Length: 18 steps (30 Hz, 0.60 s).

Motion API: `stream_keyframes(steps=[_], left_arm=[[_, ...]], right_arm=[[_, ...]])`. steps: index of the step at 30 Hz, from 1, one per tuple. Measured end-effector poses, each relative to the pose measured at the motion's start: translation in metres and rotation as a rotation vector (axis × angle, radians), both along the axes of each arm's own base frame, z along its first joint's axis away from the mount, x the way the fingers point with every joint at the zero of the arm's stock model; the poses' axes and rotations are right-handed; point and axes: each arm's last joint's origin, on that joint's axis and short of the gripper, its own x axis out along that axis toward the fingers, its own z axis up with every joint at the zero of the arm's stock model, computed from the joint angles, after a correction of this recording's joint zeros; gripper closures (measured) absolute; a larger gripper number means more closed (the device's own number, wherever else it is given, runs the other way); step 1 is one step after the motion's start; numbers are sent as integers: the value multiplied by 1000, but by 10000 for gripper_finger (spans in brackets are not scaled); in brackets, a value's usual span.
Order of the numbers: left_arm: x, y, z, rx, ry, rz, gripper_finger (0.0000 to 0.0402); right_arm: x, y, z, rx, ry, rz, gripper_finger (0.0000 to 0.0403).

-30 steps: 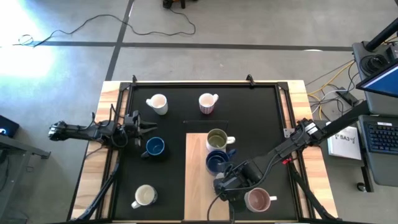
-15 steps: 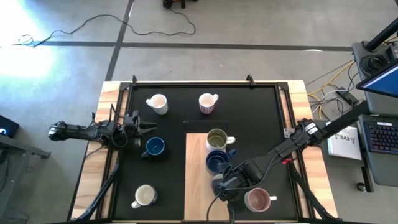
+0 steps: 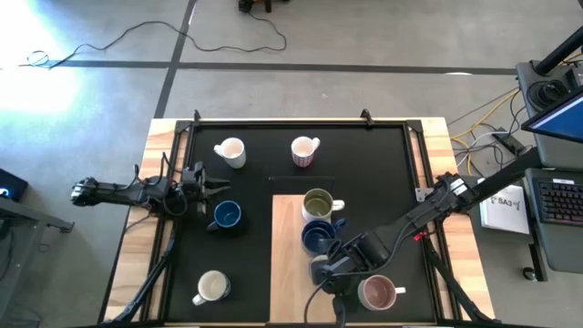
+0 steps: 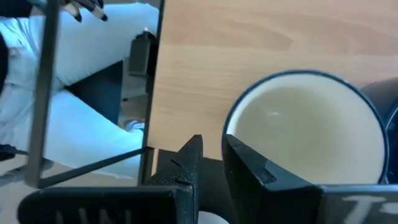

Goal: Place coffee mugs
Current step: Put the right blue patterned mug on the shelf

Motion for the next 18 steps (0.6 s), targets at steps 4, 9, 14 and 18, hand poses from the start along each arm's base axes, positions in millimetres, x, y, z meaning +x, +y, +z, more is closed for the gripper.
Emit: stream_keyframes(steps=[4, 9, 14, 18], left_arm=[[0, 0, 0, 0, 0, 0, 319], [0, 0, 0, 0, 0, 0, 319], [0, 0, 0, 0, 1, 0, 319], [0, 0, 0, 0, 1, 0, 319]], right_arm=[[0, 0, 7, 10, -5, -11, 349], [-14, -9, 6, -73, 159, -68, 348], [-24, -15, 0, -155, 261, -125, 348], [-22, -15, -1, -165, 233, -122, 348]])
